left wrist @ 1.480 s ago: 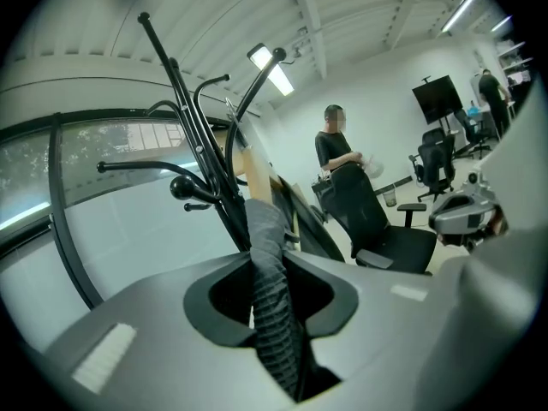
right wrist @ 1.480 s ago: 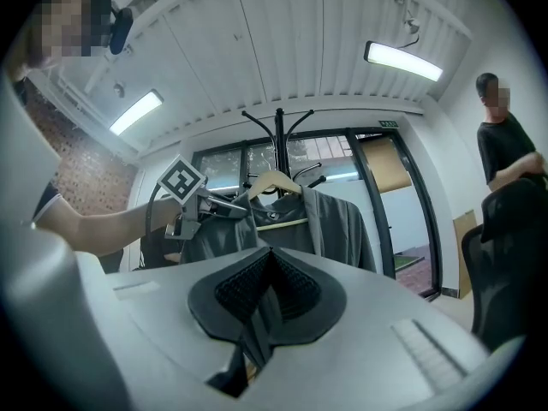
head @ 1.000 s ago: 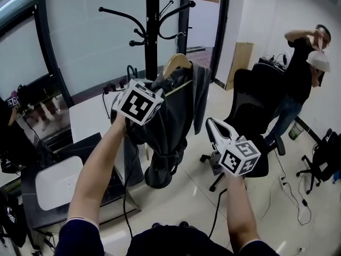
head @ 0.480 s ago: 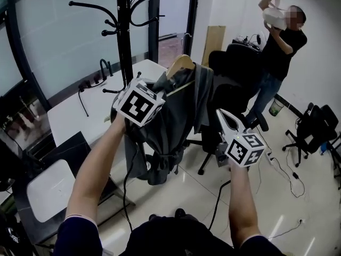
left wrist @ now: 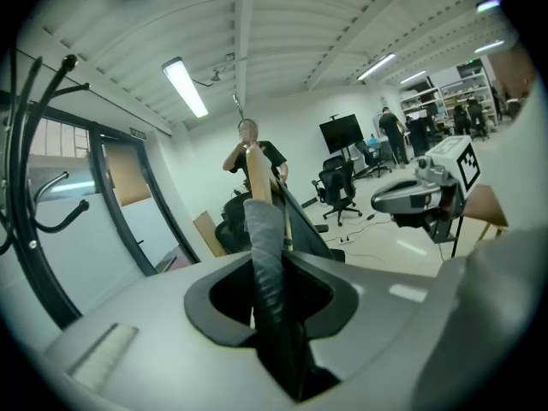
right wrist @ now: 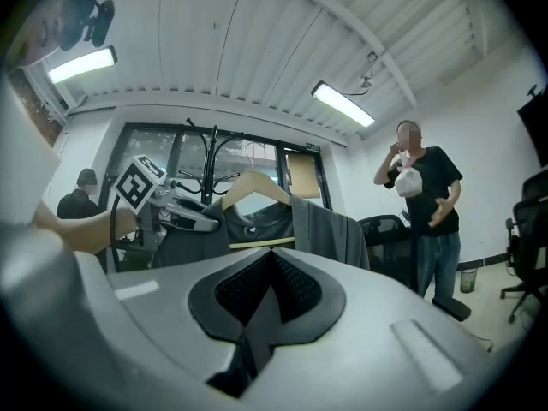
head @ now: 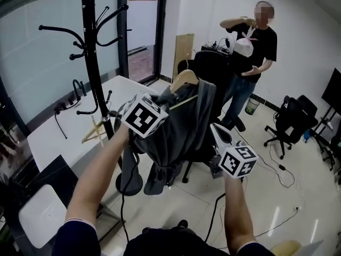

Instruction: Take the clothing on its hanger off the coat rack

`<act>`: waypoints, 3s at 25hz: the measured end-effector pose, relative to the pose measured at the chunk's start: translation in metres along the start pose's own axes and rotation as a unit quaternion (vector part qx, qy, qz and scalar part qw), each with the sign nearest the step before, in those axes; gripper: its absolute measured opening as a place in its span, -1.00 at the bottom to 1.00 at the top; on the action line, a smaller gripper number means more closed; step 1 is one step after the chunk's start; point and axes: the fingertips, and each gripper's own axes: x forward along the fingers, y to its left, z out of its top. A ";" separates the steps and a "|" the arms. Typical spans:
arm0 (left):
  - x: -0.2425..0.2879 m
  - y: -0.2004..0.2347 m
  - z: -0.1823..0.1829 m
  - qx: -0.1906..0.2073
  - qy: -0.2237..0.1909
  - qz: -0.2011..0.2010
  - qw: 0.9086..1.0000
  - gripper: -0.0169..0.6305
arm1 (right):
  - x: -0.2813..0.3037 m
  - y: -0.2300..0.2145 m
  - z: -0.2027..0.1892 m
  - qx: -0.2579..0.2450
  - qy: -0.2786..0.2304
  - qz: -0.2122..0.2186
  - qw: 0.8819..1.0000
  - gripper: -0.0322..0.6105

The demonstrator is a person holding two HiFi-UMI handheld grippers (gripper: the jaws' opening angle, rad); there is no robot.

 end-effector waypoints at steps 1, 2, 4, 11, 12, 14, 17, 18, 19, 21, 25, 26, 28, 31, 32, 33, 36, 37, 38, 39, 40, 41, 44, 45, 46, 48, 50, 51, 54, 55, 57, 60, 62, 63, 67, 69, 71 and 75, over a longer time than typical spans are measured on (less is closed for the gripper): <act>0.007 -0.005 0.008 0.002 -0.003 -0.006 1.000 -0.69 | -0.004 -0.006 0.003 -0.002 -0.002 -0.005 1.000 -0.89; 0.014 -0.010 0.017 0.005 -0.006 -0.011 1.000 -0.69 | -0.009 -0.013 0.007 -0.003 -0.004 -0.010 1.000 -0.89; 0.031 -0.019 0.035 0.010 -0.013 -0.022 1.000 -0.69 | -0.017 -0.027 0.012 -0.005 -0.007 -0.019 1.000 -0.89; 0.088 -0.045 0.086 0.027 -0.026 -0.041 0.998 -0.69 | -0.037 -0.077 0.017 -0.005 -0.013 -0.036 0.999 -0.89; 0.097 -0.048 0.091 0.026 -0.025 -0.042 0.998 -0.69 | -0.040 -0.087 0.018 -0.004 -0.014 -0.038 0.999 -0.89; 0.116 -0.053 0.103 0.026 -0.025 -0.041 0.999 -0.69 | -0.044 -0.106 0.020 -0.004 -0.017 -0.040 0.999 -0.89; 0.143 -0.057 0.118 0.029 -0.026 -0.041 0.998 -0.69 | -0.045 -0.134 0.019 -0.002 -0.019 -0.039 0.999 -0.89; 0.152 -0.058 0.122 0.030 -0.026 -0.041 0.998 -0.69 | -0.045 -0.142 0.019 -0.001 -0.020 -0.039 0.999 -0.89; 0.160 -0.057 0.126 0.031 -0.026 -0.041 0.998 -0.69 | -0.043 -0.151 0.018 0.000 -0.020 -0.039 0.999 -0.89; 0.176 -0.054 0.136 0.032 -0.026 -0.039 0.998 -0.69 | -0.040 -0.167 0.019 0.003 -0.021 -0.040 0.999 -0.89; 0.206 -0.046 0.157 0.029 -0.026 -0.032 0.999 -0.69 | -0.039 -0.199 0.018 0.011 -0.017 -0.046 0.999 -0.89; 0.214 -0.043 0.163 0.028 -0.028 -0.032 0.999 -0.69 | -0.039 -0.207 0.018 0.012 -0.015 -0.050 0.999 -0.89; 0.229 -0.035 0.177 0.032 -0.033 -0.031 0.998 -0.69 | -0.035 -0.220 0.021 0.010 -0.015 -0.056 0.998 -0.89; 0.251 -0.022 0.188 0.041 -0.038 -0.031 0.998 -0.69 | -0.023 -0.238 0.018 0.011 -0.015 -0.069 0.997 -0.89; 0.259 -0.017 0.191 0.045 -0.041 -0.032 0.998 -0.69 | -0.018 -0.243 0.017 0.010 -0.015 -0.073 0.997 -0.89; 0.267 -0.011 0.194 0.048 -0.043 -0.031 0.997 -0.69 | -0.012 -0.249 0.017 0.008 -0.016 -0.076 0.997 -0.89; 0.295 0.006 0.206 0.051 -0.048 -0.032 0.997 -0.69 | 0.005 -0.272 0.020 0.004 -0.016 -0.090 0.996 -0.89; 0.306 0.010 0.210 0.049 -0.050 -0.035 0.997 -0.69 | 0.010 -0.281 0.022 0.003 -0.017 -0.096 0.995 -0.89; 0.317 0.015 0.214 0.048 -0.053 -0.038 0.997 -0.69 | 0.016 -0.290 0.025 0.001 -0.018 -0.102 0.995 -0.89; 0.327 0.020 0.218 0.046 -0.056 -0.042 0.997 -0.69 | 0.023 -0.298 0.027 0.000 -0.020 -0.108 0.994 -0.89; 0.337 0.025 0.221 0.044 -0.059 -0.046 0.996 -0.69 | 0.030 -0.304 0.029 0.000 -0.021 -0.113 0.993 -0.89; 0.347 0.030 0.224 0.043 -0.061 -0.050 0.996 -0.69 | 0.037 -0.310 0.030 0.000 -0.022 -0.117 0.993 -0.89; 0.374 0.044 0.227 0.041 -0.063 -0.055 0.996 -0.69 | 0.058 -0.327 0.032 0.000 -0.024 -0.128 0.991 -0.89; 0.382 0.049 0.228 0.040 -0.062 -0.055 0.996 -0.69 | 0.064 -0.333 0.032 0.001 -0.027 -0.131 0.991 -0.89; 0.390 0.053 0.228 0.038 -0.062 -0.054 0.996 -0.69 | 0.070 -0.338 0.032 0.003 -0.030 -0.134 0.991 -0.89; 0.405 0.058 0.228 0.036 -0.061 -0.055 0.996 -0.69 | 0.079 -0.348 0.029 0.007 -0.033 -0.139 0.990 -0.89; 0.419 0.062 0.224 0.040 -0.059 -0.055 0.996 -0.69 | 0.089 -0.358 0.024 0.008 -0.030 -0.143 0.989 -0.89; 0.425 0.063 0.222 0.041 -0.057 -0.053 0.996 -0.69 | 0.094 -0.362 0.021 0.009 -0.027 -0.143 0.989 -0.89; 0.443 0.062 0.212 0.032 -0.053 -0.054 0.997 -0.69 | 0.102 -0.373 0.018 0.012 -0.021 -0.143 0.989 -0.89; 0.449 0.059 0.208 0.026 -0.052 -0.055 0.997 -0.69 | 0.102 -0.377 0.018 0.013 -0.019 -0.143 0.989 -0.89; 0.460 0.052 0.194 0.013 -0.039 -0.055 0.998 -0.69 | 0.102 -0.384 0.018 0.013 -0.013 -0.142 0.990 -0.89; 0.474 0.037 0.169 -0.001 -0.017 -0.054 0.998 -0.69 | 0.100 -0.393 0.013 0.017 -0.004 -0.140 0.990 -0.89; 0.482 0.028 0.155 -0.010 -0.010 -0.051 0.999 -0.69 | 0.097 -0.397 0.009 0.020 0.002 -0.138 0.990 -0.89; 0.486 0.022 0.148 -0.016 -0.007 -0.051 0.999 -0.69 | 0.095 -0.399 0.006 0.022 0.006 -0.137 0.990 -0.89; 0.506 -0.004 0.125 -0.028 -0.014 -0.056 0.998 -0.69 | 0.091 -0.404 -0.006 0.031 0.017 -0.135 0.990 -0.89; 0.514 -0.014 0.108 -0.039 -0.010 -0.048 0.998 -0.69 | 0.090 -0.402 -0.015 0.035 0.024 -0.133 0.990 -0.89; 0.520 -0.027 0.089 -0.051 -0.001 -0.044 0.998 -0.69 | 0.088 -0.401 -0.027 0.042 0.032 -0.130 0.990 -0.89; 0.534 -0.055 0.055 -0.075 0.008 -0.041 0.996 -0.70 | 0.082 -0.404 -0.045 0.056 0.043 -0.128 0.989 -0.89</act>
